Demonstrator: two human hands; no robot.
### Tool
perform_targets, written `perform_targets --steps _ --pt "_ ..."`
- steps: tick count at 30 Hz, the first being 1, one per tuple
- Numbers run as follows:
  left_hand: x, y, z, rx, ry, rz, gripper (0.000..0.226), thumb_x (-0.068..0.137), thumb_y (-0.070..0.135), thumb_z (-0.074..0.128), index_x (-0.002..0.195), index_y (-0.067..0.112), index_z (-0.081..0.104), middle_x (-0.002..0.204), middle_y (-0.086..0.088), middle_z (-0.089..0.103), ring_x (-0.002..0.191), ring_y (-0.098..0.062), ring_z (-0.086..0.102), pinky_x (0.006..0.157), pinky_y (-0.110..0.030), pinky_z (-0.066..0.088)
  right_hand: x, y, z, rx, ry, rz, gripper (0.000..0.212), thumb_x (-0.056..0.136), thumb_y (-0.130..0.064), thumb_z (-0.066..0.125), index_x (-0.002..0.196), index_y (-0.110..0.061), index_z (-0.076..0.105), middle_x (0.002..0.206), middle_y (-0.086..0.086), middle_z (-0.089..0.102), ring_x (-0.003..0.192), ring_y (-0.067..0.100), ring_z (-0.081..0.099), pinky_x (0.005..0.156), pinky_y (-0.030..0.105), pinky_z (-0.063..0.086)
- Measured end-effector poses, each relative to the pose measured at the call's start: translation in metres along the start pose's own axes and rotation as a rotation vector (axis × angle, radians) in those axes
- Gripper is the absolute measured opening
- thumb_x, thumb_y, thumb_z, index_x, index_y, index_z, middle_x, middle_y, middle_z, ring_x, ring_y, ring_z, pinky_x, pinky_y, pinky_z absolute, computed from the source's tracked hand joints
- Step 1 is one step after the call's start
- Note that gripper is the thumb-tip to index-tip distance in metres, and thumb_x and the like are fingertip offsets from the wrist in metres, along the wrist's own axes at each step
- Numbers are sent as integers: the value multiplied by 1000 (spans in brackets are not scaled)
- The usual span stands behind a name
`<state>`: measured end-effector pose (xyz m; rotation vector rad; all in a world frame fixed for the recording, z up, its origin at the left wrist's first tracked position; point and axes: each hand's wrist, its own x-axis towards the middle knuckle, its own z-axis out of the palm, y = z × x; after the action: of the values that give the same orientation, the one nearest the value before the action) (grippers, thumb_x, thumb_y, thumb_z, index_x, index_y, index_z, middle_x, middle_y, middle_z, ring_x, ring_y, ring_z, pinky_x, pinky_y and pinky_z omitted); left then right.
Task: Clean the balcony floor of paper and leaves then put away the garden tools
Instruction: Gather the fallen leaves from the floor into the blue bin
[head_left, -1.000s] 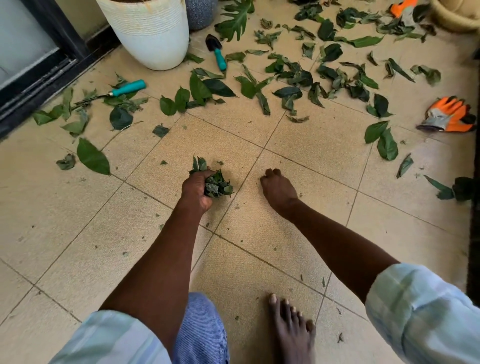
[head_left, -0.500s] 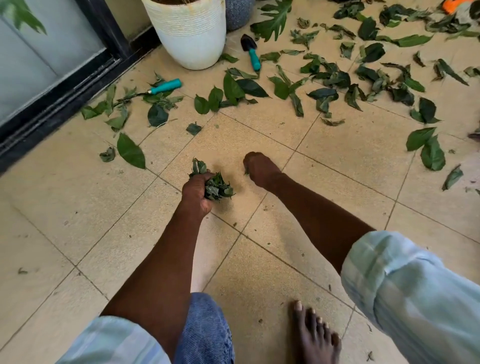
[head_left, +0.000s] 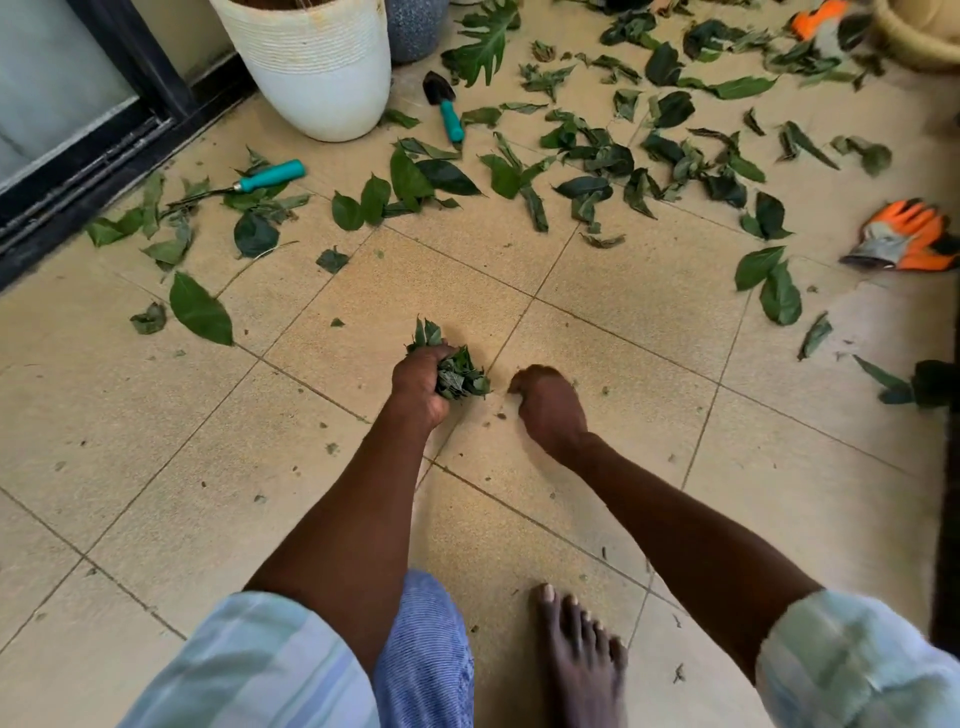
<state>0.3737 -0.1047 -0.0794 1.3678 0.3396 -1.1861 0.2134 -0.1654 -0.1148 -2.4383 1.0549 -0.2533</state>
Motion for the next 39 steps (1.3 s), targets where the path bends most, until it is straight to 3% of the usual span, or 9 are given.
perform_targets --steps 4,7,16,21,26,29,30,33,39 --pt "-19 1 23 -68 -11 4 9 86 2 62 88 11 64 87 -9 66 78 -26 63 81 -39 53 20 -1 -41 763 143 640 23 78 11 61 80 -8 74 78 6 72 66 16 65 54 16 52" --pt "-49 8 33 -149 0 7 11 86 2 62 92 11 63 89 -9 66 78 -26 63 81 -39 52 20 -24 -84 1190 71 777 19 77 19 60 89 6 67 74 14 67 62 21 65 52 21 53" --pt "-211 98 25 -454 49 108 23 91 -5 52 94 15 62 74 -3 70 73 -23 64 73 -38 52 9 -181 -211 1358 -14 1077 19 79 15 61 91 2 69 79 12 67 63 20 62 53 23 51" --pt "-362 190 25 -349 189 217 20 84 -7 59 89 12 59 80 -7 60 75 -25 59 70 -34 51 -21 -331 -324 1434 -111 1291 7 86 -4 64 83 -10 67 83 14 66 75 25 64 63 30 52" --pt "-523 270 20 -189 350 301 19 69 1 66 82 14 63 84 -11 63 81 -26 61 73 -38 50 -47 -464 -450 1373 -333 1154 35 102 -13 37 131 -1 54 124 21 61 104 26 62 84 24 45" --pt "-601 306 14 -163 428 348 15 74 0 65 81 13 65 82 -9 66 78 -24 63 70 -35 52 -70 -530 -511 1261 -416 1023 33 99 -17 43 122 0 60 99 9 64 93 23 63 66 10 47" --pt "-624 316 11 -142 441 377 14 77 -1 63 82 12 65 81 -7 67 77 -22 63 67 -31 52 -77 -552 -529 1240 -515 929 36 95 -18 46 121 3 60 97 10 63 91 26 64 70 15 53" --pt "-678 337 -1 -94 471 465 11 80 3 61 86 11 65 78 -3 67 72 -15 62 59 -20 49 -94 -601 -551 1340 -427 977 28 90 -23 54 105 -4 67 110 16 67 98 32 65 84 37 54" --pt "-750 356 -62 -494 406 497 33 93 36 60 107 7 66 101 -12 71 97 -23 68 85 -33 52 -134 -689 -553 1128 -650 735 33 93 -44 56 85 -13 67 93 13 69 88 30 66 84 41 54"
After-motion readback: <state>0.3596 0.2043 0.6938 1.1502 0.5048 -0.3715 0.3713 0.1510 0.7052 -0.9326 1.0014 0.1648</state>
